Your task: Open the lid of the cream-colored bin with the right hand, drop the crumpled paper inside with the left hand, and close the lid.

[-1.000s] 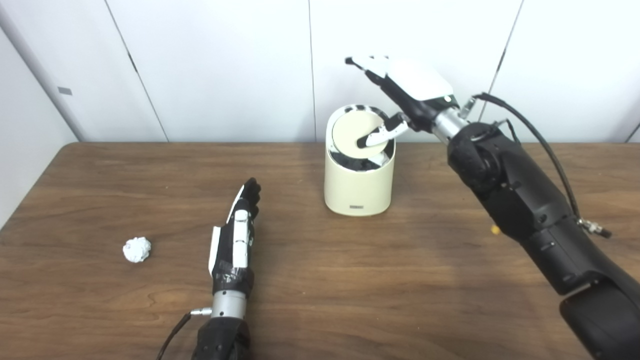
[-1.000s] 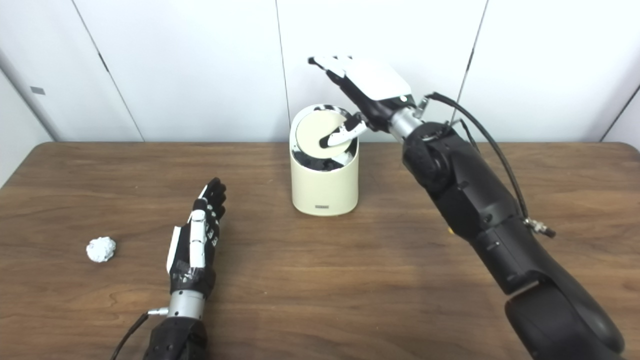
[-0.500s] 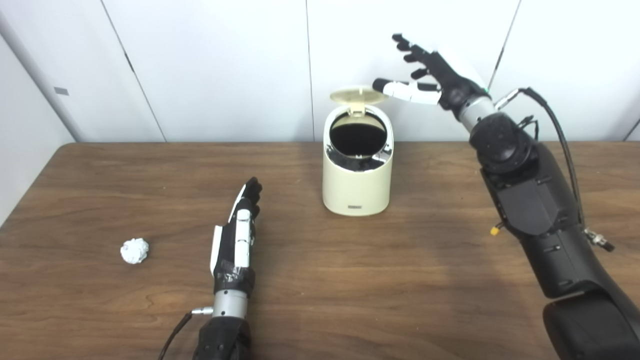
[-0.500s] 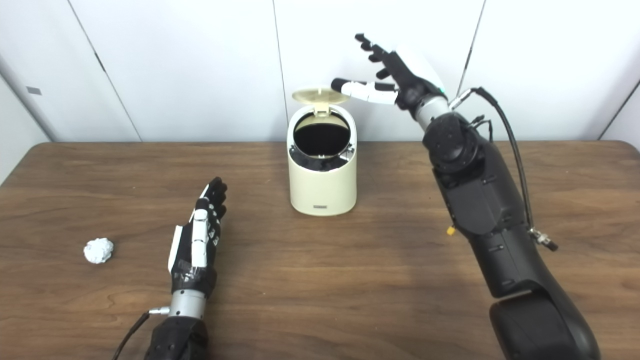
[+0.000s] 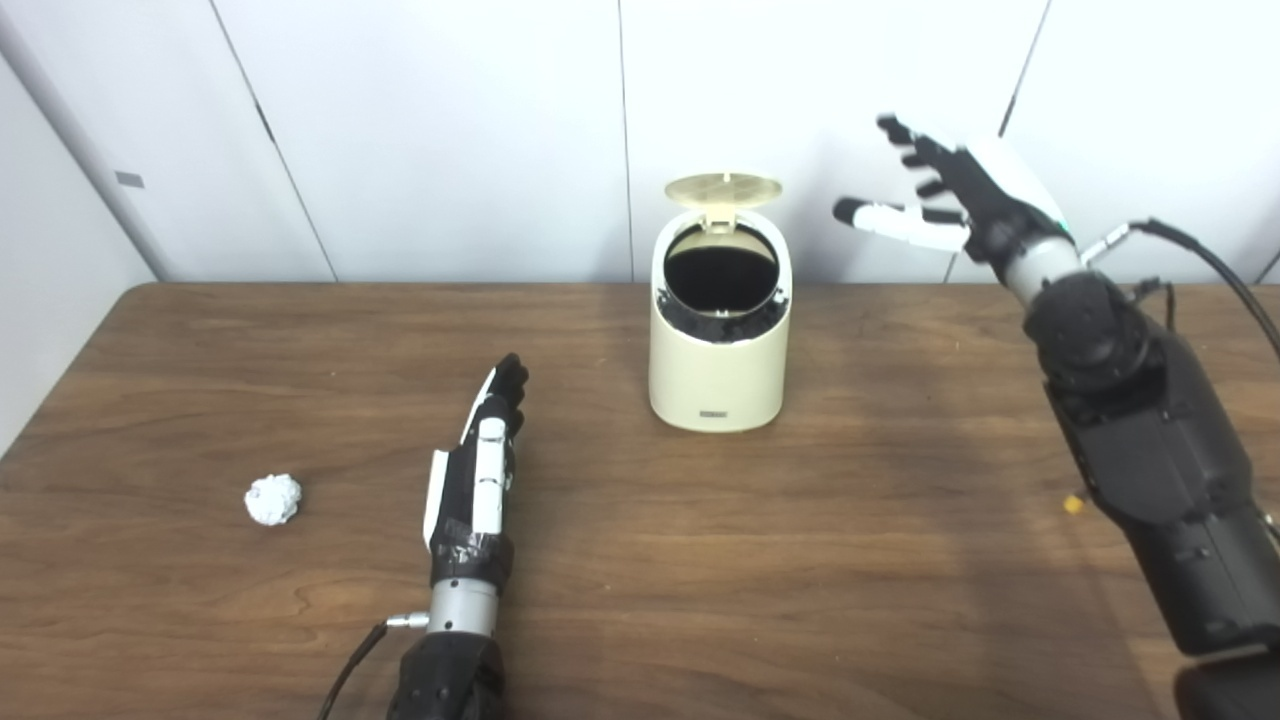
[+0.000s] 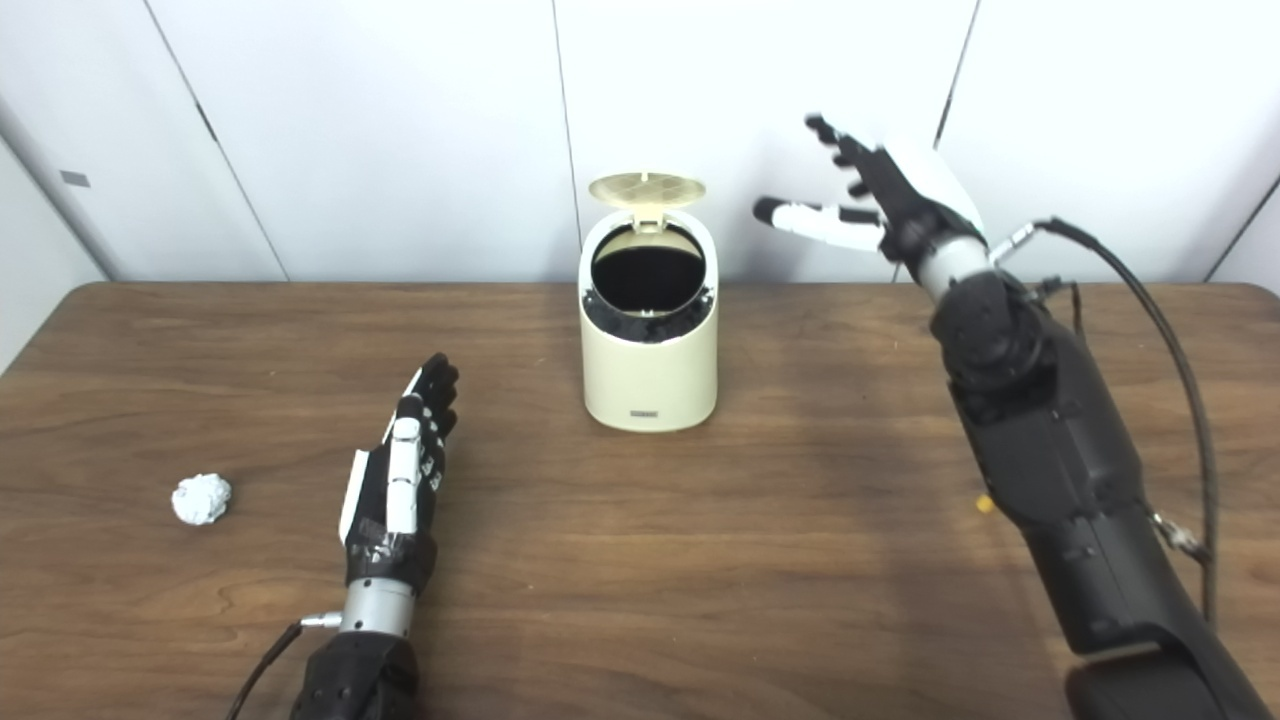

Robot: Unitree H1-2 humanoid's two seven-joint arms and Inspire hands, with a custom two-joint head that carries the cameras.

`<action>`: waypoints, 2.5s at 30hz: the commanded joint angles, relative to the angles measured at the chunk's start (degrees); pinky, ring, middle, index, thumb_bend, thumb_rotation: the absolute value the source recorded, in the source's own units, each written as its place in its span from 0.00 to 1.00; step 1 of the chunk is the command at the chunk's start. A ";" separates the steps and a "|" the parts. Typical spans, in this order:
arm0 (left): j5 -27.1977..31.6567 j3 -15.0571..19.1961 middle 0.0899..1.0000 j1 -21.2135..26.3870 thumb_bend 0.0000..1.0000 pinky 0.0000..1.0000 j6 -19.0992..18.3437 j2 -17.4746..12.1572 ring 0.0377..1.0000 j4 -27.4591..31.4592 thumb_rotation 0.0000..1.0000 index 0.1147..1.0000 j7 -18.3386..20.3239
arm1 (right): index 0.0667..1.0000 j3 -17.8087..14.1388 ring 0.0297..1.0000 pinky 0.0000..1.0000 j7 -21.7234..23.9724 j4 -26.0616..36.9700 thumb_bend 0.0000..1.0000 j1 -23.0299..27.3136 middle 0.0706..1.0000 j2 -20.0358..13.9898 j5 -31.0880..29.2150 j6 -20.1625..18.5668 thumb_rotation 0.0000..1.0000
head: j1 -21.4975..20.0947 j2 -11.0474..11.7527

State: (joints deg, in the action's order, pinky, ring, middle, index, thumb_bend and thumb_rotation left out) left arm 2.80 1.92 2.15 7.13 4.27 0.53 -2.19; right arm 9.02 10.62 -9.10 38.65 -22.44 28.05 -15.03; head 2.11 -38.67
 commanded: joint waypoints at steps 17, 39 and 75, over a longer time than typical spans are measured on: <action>2.77 0.88 0.95 -1.24 0.35 1.00 -1.63 -1.78 0.98 1.13 0.92 0.95 1.31 | 0.96 -13.10 0.96 0.98 2.28 16.15 0.50 -13.50 0.97 5.90 -21.53 -6.25 0.91 | -2.05 -0.73; 4.93 2.26 0.96 -1.41 0.37 1.00 -4.76 -4.87 0.99 3.45 0.95 0.98 2.06 | 0.96 -19.10 1.00 1.00 -4.01 15.58 0.60 -28.69 0.99 15.46 -33.29 6.73 1.00 | -5.55 -2.30; 0.42 0.19 0.94 -1.02 0.40 1.00 -1.60 -1.45 0.98 0.41 0.88 0.95 0.29 | 0.99 -18.75 1.00 1.00 -4.06 12.88 0.56 -33.27 0.99 11.11 -36.60 13.97 1.00 | 16.36 0.06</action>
State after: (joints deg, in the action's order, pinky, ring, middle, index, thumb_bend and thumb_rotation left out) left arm 4.00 2.65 0.78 3.17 1.95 2.21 -1.64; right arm -9.49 6.85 0.85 4.19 -11.01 -7.60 -1.03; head 18.45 -38.59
